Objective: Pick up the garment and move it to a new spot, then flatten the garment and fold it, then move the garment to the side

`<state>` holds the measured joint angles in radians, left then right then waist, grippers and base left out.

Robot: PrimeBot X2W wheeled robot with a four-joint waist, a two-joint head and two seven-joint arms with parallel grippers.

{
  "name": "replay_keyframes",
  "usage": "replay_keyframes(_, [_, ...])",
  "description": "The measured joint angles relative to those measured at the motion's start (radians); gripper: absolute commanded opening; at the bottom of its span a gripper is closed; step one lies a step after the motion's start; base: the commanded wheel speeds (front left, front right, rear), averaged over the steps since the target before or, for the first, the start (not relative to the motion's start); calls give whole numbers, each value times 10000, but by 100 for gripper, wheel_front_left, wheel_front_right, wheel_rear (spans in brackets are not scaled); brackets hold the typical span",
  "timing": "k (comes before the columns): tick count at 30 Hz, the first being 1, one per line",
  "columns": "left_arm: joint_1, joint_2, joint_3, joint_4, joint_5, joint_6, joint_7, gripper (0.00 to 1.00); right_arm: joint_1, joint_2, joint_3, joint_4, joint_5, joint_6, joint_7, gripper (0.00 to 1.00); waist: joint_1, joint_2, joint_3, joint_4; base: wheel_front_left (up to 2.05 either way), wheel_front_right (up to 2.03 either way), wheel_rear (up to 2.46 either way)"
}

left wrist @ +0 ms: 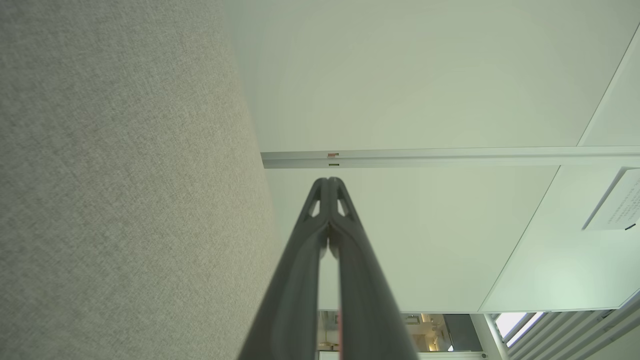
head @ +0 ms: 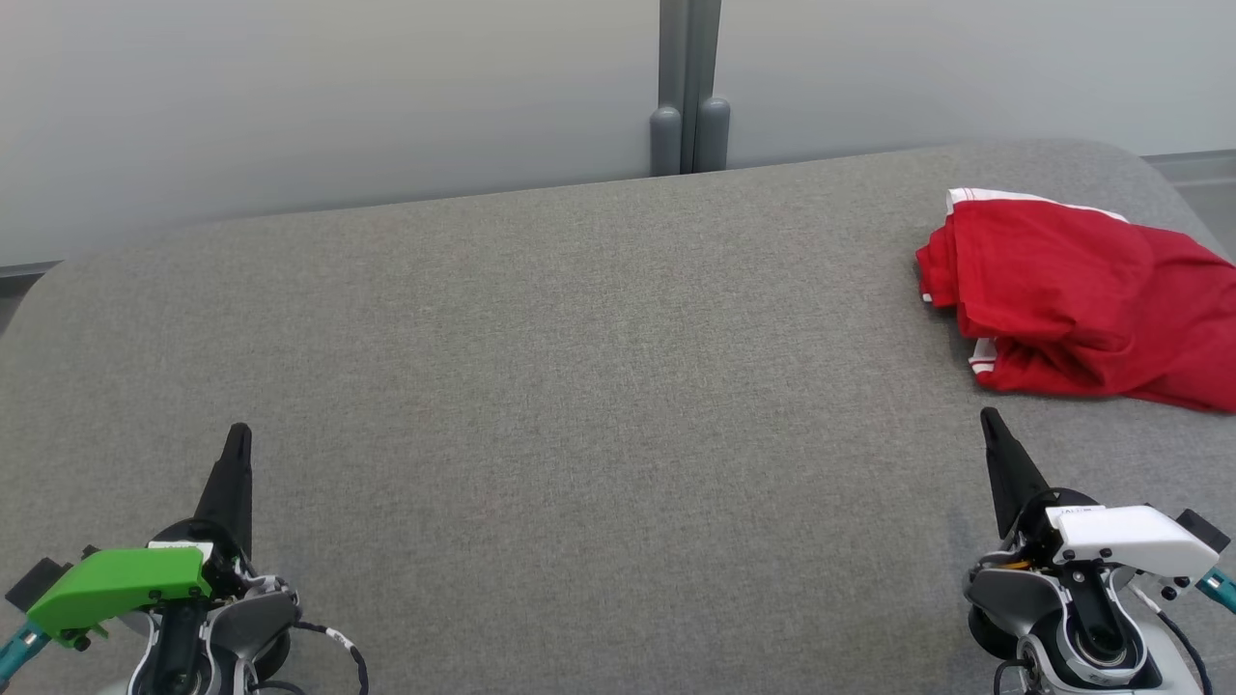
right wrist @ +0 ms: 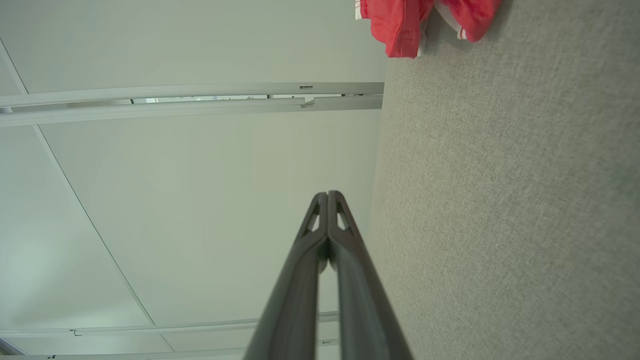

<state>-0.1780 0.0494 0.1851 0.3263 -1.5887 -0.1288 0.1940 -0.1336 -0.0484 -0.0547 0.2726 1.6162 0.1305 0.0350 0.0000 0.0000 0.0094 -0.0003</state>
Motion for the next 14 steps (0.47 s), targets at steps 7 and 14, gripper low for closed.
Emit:
replay_keyframes(7, [0,0,0,0,0,0,0,0,0,0,0,0,0,0,0,0,0,0,0,0,0,0,0])
replay_keyframes(14, [-1,0,2,0,0,0,0,0,0,0,0,0,0,0,0,0,0,0,0,0,0,0,0])
